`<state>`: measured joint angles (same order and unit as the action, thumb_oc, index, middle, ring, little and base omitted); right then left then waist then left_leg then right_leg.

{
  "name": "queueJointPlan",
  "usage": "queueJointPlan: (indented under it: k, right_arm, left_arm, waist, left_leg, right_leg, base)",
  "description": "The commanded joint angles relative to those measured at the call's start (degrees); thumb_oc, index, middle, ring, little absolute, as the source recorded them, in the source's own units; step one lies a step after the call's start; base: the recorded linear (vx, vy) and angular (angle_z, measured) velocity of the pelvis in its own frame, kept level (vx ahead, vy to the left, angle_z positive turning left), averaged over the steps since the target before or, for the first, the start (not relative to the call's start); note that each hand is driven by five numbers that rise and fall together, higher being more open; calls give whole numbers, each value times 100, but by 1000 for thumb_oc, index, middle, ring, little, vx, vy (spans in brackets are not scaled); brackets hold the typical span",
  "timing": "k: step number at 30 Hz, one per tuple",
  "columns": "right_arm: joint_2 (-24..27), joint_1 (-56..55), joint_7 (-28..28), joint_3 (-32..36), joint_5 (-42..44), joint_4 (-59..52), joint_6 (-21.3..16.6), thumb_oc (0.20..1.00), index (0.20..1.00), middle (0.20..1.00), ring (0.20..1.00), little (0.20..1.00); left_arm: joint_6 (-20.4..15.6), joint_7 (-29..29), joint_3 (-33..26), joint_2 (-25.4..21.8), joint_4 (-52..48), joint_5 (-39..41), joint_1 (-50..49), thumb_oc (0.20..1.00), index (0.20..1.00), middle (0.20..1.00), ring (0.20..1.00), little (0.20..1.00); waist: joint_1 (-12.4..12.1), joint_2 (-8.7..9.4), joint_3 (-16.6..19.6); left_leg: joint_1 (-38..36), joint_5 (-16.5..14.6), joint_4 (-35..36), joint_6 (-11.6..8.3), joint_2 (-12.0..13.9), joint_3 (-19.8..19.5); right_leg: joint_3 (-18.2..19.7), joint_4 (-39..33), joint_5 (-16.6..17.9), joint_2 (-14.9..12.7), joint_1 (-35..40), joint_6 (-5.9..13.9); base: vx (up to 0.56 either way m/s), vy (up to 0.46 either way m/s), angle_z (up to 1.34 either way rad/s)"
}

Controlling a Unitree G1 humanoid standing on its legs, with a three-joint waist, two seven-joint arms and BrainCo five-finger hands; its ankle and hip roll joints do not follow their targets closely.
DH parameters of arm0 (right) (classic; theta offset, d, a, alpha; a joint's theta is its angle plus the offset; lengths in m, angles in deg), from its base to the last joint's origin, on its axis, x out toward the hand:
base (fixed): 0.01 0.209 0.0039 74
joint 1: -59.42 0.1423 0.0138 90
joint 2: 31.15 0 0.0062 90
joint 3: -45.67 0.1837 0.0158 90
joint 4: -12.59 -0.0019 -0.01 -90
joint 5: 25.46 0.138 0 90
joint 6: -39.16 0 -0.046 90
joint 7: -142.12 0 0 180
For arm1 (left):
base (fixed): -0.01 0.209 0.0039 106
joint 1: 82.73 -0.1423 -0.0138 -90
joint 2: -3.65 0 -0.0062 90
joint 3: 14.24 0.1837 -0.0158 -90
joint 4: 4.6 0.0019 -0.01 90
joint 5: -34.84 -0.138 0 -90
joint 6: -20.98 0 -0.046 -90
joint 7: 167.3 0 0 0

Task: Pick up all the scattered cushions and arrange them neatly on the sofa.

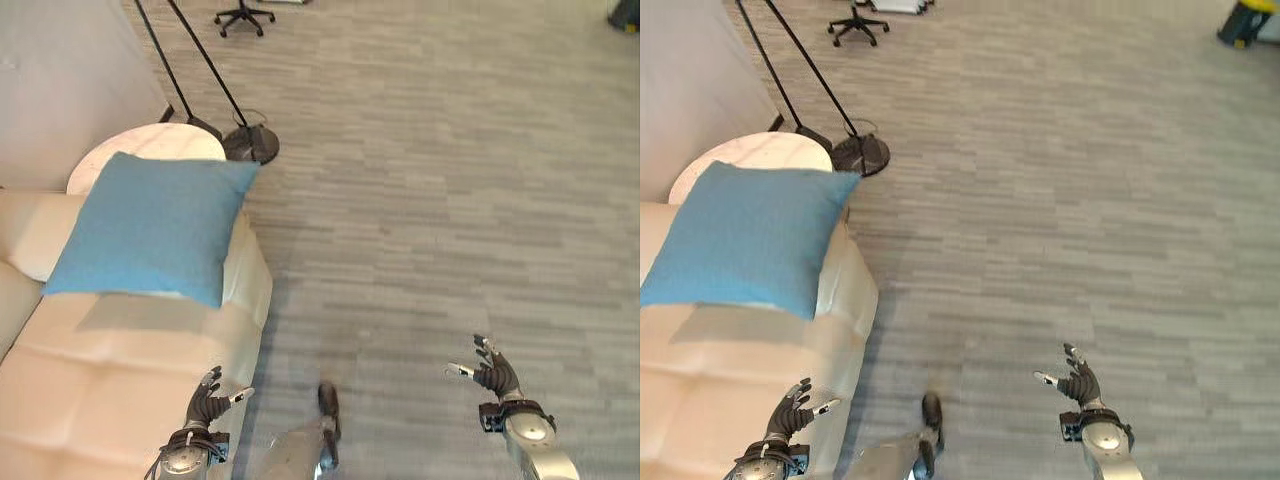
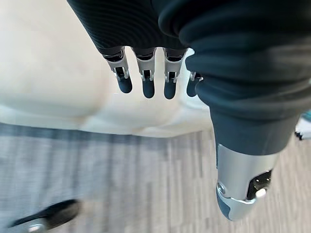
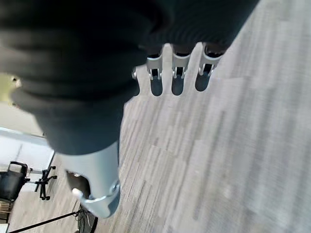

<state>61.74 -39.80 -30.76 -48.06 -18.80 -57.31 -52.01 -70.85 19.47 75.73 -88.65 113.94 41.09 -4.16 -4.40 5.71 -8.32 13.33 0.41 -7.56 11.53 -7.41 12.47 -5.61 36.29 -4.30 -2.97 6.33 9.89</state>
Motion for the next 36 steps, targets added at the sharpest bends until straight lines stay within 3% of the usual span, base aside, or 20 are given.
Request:
queueJointPlan:
  k: [1, 2, 3, 4, 6, 8, 11, 13, 15, 17, 18, 19, 22, 24, 26, 27, 29, 34, 36]
  right_arm:
    - [77, 205, -102, 157, -86, -273, -232, 1000, 1000, 1000, 1000, 1000]
    - [88, 244, -106, 113, -118, -239, -219, 1000, 1000, 1000, 1000, 1000]
    - [126, 224, -143, 101, -68, -273, -216, 1000, 1000, 1000, 1000, 1000]
    - [141, 205, -145, 111, -35, -278, -217, 1000, 1000, 1000, 1000, 1000]
    - [155, 139, -145, 157, -21, -233, -195, 1000, 1000, 1000, 1000, 1000]
    - [199, 84, -119, 212, -38, -141, -154, 1000, 1000, 1000, 1000, 1000]
    - [180, -5, -174, 271, 33, -63, -169, 1000, 1000, 1000, 1000, 1000]
    - [172, -34, -208, 335, 85, 19, -215, 1000, 1000, 1000, 1000, 1000]
    - [164, -11, -213, 361, 141, 33, -238, 1000, 1000, 1000, 1000, 1000]
    - [244, 50, -209, 340, 240, 81, -280, 1000, 1000, 1000, 1000, 1000]
    - [242, 54, -209, 339, 241, 83, -282, 1000, 1000, 1000, 1000, 1000]
    - [311, 137, -155, 333, 245, 190, -245, 1000, 1000, 1000, 1000, 1000]
    - [354, 145, -100, 393, 281, 275, -218, 1000, 1000, 1000, 1000, 1000]
    - [367, 141, -90, 416, 285, 289, -218, 1000, 1000, 1000, 1000, 1000]
    - [382, 84, -52, 485, 261, 287, -204, 1000, 1000, 1000, 1000, 1000]
    - [400, 81, -41, 514, 219, 305, -176, 1000, 1000, 1000, 1000, 1000]
    - [402, 90, -36, 516, 176, 276, -159, 1000, 1000, 1000, 1000, 1000]
    - [471, 168, -21, 593, -51, 115, -93, 1000, 1000, 1000, 1000, 1000]
    - [600, 305, 13, 671, -219, -132, -93, 1000, 1000, 1000, 1000, 1000]
  left_arm:
    - [-136, 121, -51, -283, -331, 165, -46, 1000, 1000, 1000, 1000, 1000]
    - [-156, 166, -70, -283, -329, 191, -43, 1000, 1000, 1000, 1000, 1000]
    - [-230, 114, -53, -185, -399, 309, -148, 1000, 1000, 1000, 1000, 1000]
    - [-242, 102, -57, -160, -415, 354, -158, 1000, 1000, 1000, 1000, 1000]
    - [-244, 78, -61, -108, -403, 325, -139, 1000, 1000, 1000, 1000, 1000]
    - [-247, 39, -51, -106, -382, 244, -66, 1000, 1000, 1000, 1000, 1000]
    - [-283, -5, 25, -102, -340, 174, -51, 1000, 1000, 1000, 1000, 1000]
    - [-280, -9, 42, -56, -220, 237, -4, 1000, 1000, 1000, 1000, 1000]
    - [-277, -14, 43, -51, -194, 286, 6, 1000, 1000, 1000, 1000, 1000]
    - [-282, -17, 59, -45, -158, 425, 28, 1000, 1000, 1000, 1000, 1000]
    - [-281, -17, 57, -47, -157, 425, 30, 1000, 1000, 1000, 1000, 1000]
    - [-277, -7, 32, -39, -86, 526, 67, 1000, 1000, 1000, 1000, 1000]
    - [-278, 22, 44, -77, 51, 536, 103, 1000, 1000, 1000, 1000, 1000]
    - [-279, 20, 51, -92, 61, 518, 108, 1000, 1000, 1000, 1000, 1000]
    - [-275, -5, 90, -119, 59, 457, 132, 1000, 1000, 1000, 1000, 1000]
    - [-261, -30, 62, -119, 13, 414, 69, 1000, 1000, 1000, 1000, 1000]
    - [-251, -27, 27, -102, 8, 419, 22, 1000, 1000, 1000, 1000, 1000]
    - [-221, -44, -137, -67, -26, 442, -220, 1000, 1000, 1000, 1000, 1000]
    - [-214, -22, -252, -154, -104, 498, -269, 1000, 1000, 1000, 1000, 1000]
  waist:
    - [-123, -311, -268]
    - [-94, -382, -310]
    - [120, -543, -438]
    - [185, -529, -479]
    - [336, -489, -544]
    - [453, -479, -600]
    - [482, -431, -582]
    - [522, -494, -506]
    - [555, -501, -460]
    - [569, -504, -494]
    - [582, -490, -476]
    - [544, -456, -486]
    - [534, -395, -397]
    - [535, -392, -378]
    - [575, -415, -319]
    - [562, -447, -293]
    - [547, -464, -298]
    - [343, -409, -204]
    - [231, -398, -301]
  left_leg:
    - [-295, 113, 258, -775, 555, -288]
    - [-510, 14, 322, -739, 543, -380]
    - [-1204, -193, 555, -780, 412, -876]
    - [-1343, -260, 591, -822, 351, -1045]
    - [-1624, -409, 657, -881, 188, -1507]
    - [-1838, -533, 679, -951, 62, -1944]
    - [-1976, -748, 458, -1005, -101, -2395]
    - [-1966, -751, 242, -1168, 21, -2509]
    - [-1849, -702, 37, -1248, 81, -2454]
    - [-1371, -551, -847, -1446, 372, -1830]
    - [-1343, -529, -843, -1443, 355, -1839]
    - [-1020, -509, -1106, -1425, 632, -1213]
    - [-861, -590, -668, -1339, 955, -462]
    - [-866, -567, -520, -1354, 1024, -285]
    - [-808, -432, -273, -1489, 1239, 246]
    - [-799, -218, 8, -1487, 1306, 561]
    - [-896, -178, 124, -1516, 1270, 490]
    - [-1107, -316, 353, -1367, 1046, 233]
    - [-1239, -408, 449, -1172, 925, 114]
  right_leg:
    - [-117, -153, 1289, -524, -758, -36]
    - [-328, -134, 1178, -657, -980, -96]
    - [-409, -968, 418, -354, -1712, -316]
    - [-295, -1510, 376, -212, -1793, -311]
    - [288, -2539, 476, 180, -1978, -210]
    - [664, -3108, 754, 286, -2157, -92]
    - [679, -3211, 909, 89, -1986, -138]
    - [532, -3189, 919, 34, -1820, -212]
    - [384, -3201, 888, -43, -1740, -238]
    - [43, -3198, 669, -153, -1396, -372]
    - [37, -3206, 682, -171, -1418, -369]
    - [-199, -3242, 509, -237, -1182, -455]
    - [-589, -3266, 346, -347, -974, -465]
    - [-685, -3270, 314, -370, -930, -450]
    - [-939, -3301, 156, -408, -736, -398]
    - [-1130, -3297, 171, -398, -665, -405]
    - [-1129, -3261, 147, -382, -639, -400]
    - [-1106, -3084, 160, -514, -593, -274]
    - [-1019, -2133, 223, -739, -948, -142]
  base:
    - [463, 199, 43]
    - [974, 177, 69]
    - [965, 77, 52]
    - [912, -3, 68]
    - [446, -75, 107]
    - [402, -84, 197]
    - [334, -130, 188]
    - [315, -198, 177]
    - [216, -163, 104]
    - [183, -163, 86]
    - [117, -137, 111]
    - [99, -110, 99]
    - [147, -90, 70]
    - [77, -11, 66]
    - [148, 30, 56]
    - [185, 108, 108]
    - [91, 101, 81]
    - [105, 153, -8]
    - [55, 195, -19]
